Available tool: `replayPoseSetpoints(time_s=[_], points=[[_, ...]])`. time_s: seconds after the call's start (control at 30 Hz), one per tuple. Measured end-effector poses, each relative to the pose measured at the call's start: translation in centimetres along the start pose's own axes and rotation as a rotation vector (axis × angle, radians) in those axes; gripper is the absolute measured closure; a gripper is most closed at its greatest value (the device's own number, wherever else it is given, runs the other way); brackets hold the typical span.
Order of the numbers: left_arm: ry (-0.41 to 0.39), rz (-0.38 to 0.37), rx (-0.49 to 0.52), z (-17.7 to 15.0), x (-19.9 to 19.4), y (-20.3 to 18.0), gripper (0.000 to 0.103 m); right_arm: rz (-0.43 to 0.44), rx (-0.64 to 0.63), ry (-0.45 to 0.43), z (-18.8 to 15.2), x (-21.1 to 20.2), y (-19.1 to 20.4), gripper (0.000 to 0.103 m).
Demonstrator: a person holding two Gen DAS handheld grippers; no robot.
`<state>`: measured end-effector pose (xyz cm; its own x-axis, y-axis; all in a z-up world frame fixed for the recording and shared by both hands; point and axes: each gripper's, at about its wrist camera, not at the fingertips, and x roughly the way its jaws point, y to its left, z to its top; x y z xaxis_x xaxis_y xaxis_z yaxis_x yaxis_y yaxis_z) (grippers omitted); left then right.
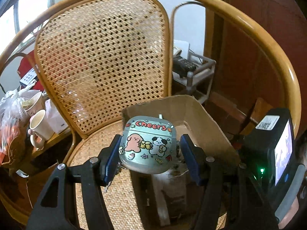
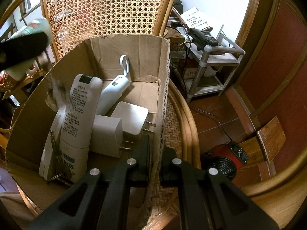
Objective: Organize rigid objects
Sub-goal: 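Carry the Cheers case into the box and open the left gripper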
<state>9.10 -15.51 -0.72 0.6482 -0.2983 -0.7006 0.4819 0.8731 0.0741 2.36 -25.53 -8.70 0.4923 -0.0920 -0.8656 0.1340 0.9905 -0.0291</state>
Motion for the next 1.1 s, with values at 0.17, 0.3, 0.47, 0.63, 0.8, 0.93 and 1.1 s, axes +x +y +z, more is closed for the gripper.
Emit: replayPoseSetpoints(time_s=[0.17,0.3,0.47,0.63,0.8,0.93,1.1], points=[[0.025,0.005,0.019,-0.2,0.7,-0.7,0.042,0.003,0.005,0.002,0.0,0.0,0.0,0.094],[0.066,-0.005,-0.006,-0.4,1.5,-0.1,0.042,0.003,0.001,0.001,0.0,0.0,0.3,0.094],[0.03,0.042,0.011,-0.3,0.8,0.5,0.039,0.003,0.0,0.0,0.0,-0.1,0.4,0.094],[-0.002,0.095,0.002,0.1,-0.3,1.6,0.021,0.002,0.0,0.001,0.0,-0.1,0.3,0.094],[0.016,0.134,-0.008,0.2,-0.1,3.3,0.012,0.0,0.002,0.0,0.0,0.0,0.2,0.094],[0.024,0.16,-0.057,-0.1,0.1,5.9,0.008,0.001,0.002,0.001,0.1,0.1,0.2,0.094],[0.055,0.19,-0.117,-1.0,1.1,9.5,0.004,0.0,0.003,0.001,0.0,0.1,0.2,0.094]])
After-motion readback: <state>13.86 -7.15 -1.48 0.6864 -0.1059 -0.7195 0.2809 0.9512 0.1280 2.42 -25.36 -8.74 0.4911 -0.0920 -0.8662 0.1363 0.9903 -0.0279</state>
